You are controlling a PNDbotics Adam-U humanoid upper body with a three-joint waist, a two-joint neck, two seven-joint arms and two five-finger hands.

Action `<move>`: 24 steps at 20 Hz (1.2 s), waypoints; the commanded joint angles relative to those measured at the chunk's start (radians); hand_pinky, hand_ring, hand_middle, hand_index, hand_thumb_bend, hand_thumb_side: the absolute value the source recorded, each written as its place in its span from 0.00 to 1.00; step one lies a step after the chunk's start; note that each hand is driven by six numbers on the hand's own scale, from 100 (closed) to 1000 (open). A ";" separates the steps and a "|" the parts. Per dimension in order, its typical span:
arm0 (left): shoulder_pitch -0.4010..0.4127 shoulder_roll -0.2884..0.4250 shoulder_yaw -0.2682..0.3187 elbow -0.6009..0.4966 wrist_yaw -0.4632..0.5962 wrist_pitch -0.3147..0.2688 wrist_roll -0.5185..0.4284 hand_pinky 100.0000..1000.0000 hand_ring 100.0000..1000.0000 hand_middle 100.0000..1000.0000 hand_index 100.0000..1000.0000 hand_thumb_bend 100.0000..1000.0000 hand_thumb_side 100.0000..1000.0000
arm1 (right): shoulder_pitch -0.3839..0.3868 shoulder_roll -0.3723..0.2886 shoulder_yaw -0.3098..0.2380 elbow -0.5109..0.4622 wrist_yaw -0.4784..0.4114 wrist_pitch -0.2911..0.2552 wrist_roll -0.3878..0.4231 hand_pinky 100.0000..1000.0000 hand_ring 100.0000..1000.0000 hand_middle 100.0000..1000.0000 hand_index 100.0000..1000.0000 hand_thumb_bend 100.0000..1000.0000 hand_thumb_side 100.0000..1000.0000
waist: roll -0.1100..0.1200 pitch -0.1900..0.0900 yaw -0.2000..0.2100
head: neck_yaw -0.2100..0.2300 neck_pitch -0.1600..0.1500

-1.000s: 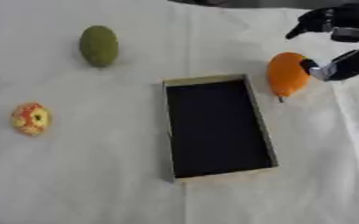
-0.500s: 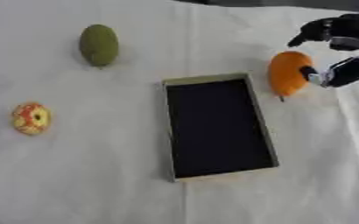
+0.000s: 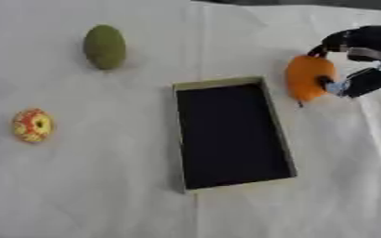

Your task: Pick up objects on the table and place them in the box.

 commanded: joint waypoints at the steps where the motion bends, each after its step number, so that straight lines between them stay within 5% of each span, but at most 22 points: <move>1: -0.004 0.012 0.004 -0.018 0.004 0.000 -0.006 0.84 0.64 0.67 0.79 0.00 0.53 | -0.020 -0.009 -0.011 0.024 0.026 -0.002 -0.009 0.88 0.97 0.68 0.92 0.00 0.51 | 0.005 -0.018 0.001 | 0.002 -0.011; 5: -0.003 0.011 0.004 -0.018 0.006 0.001 -0.008 0.84 0.64 0.67 0.79 0.00 0.53 | -0.027 0.006 -0.015 0.038 0.026 -0.010 -0.039 0.85 0.93 0.57 0.82 0.00 0.38 | 0.006 -0.017 0.002 | 0.003 -0.009; 9: -0.002 0.009 0.005 -0.017 0.006 0.006 -0.010 0.84 0.64 0.67 0.79 0.00 0.53 | -0.015 -0.004 -0.034 -0.010 -0.059 0.011 -0.110 0.81 0.82 0.40 0.60 0.00 0.25 | 0.004 -0.017 0.001 | 0.006 -0.006; 24: -0.005 0.016 0.001 -0.017 0.005 0.003 -0.008 0.84 0.64 0.67 0.79 0.00 0.53 | 0.071 -0.112 -0.103 -0.324 -0.357 0.141 -0.362 0.75 0.72 0.28 0.46 0.00 0.12 | 0.007 -0.030 -0.003 | 0.008 -0.003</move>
